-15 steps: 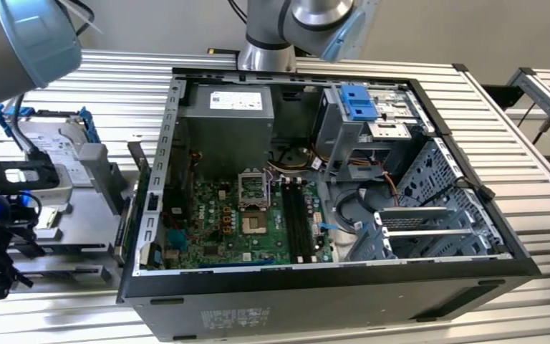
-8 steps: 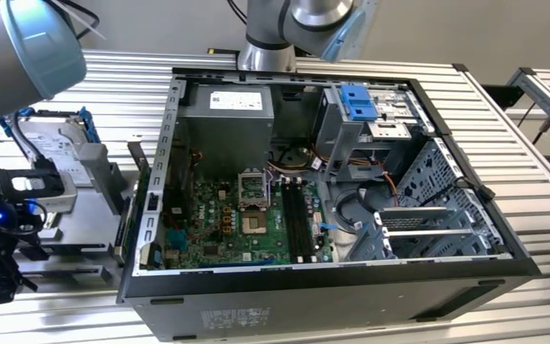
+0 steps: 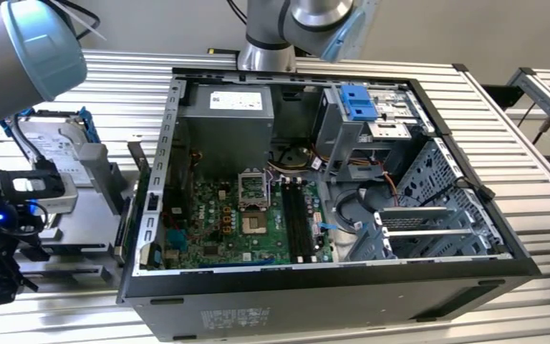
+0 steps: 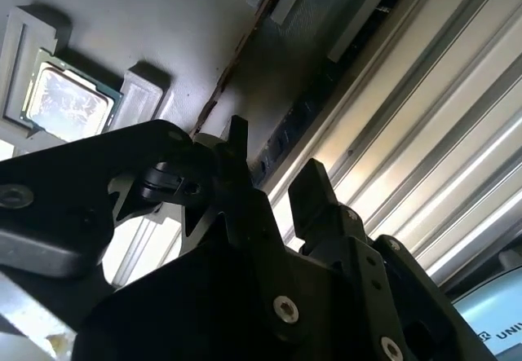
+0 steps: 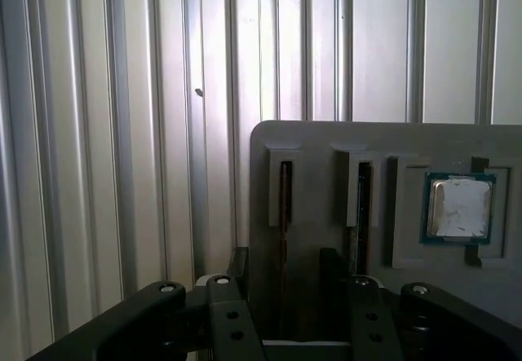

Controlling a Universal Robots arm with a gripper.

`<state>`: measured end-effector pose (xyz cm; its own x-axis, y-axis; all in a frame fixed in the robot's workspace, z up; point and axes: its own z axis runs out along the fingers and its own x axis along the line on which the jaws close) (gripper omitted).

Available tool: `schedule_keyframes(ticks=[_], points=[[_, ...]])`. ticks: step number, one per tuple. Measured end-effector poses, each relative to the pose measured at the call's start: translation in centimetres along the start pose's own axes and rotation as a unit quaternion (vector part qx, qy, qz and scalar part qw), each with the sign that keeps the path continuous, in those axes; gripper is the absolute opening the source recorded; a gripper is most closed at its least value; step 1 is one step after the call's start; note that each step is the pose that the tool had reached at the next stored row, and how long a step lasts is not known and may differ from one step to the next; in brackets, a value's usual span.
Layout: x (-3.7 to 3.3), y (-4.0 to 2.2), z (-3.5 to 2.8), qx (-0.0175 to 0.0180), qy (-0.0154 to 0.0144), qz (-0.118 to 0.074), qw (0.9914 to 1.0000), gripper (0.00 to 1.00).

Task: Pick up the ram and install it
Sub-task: 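Pick up the ram and move it above insertion slot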

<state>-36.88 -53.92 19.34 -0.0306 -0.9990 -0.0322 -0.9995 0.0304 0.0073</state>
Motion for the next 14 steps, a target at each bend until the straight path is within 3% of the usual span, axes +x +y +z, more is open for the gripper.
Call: schedule_keyframes(ticks=[1, 2, 14], points=[[0.00, 0.00, 0.00, 0.0001, 0.0000, 0.000, 1.00000, 1.00], [0.00, 0.00, 0.00, 0.0001, 0.0000, 0.000, 1.00000, 0.00], [0.00, 0.00, 0.00, 0.0004, 0.0000, 0.000, 1.00000, 0.00]])
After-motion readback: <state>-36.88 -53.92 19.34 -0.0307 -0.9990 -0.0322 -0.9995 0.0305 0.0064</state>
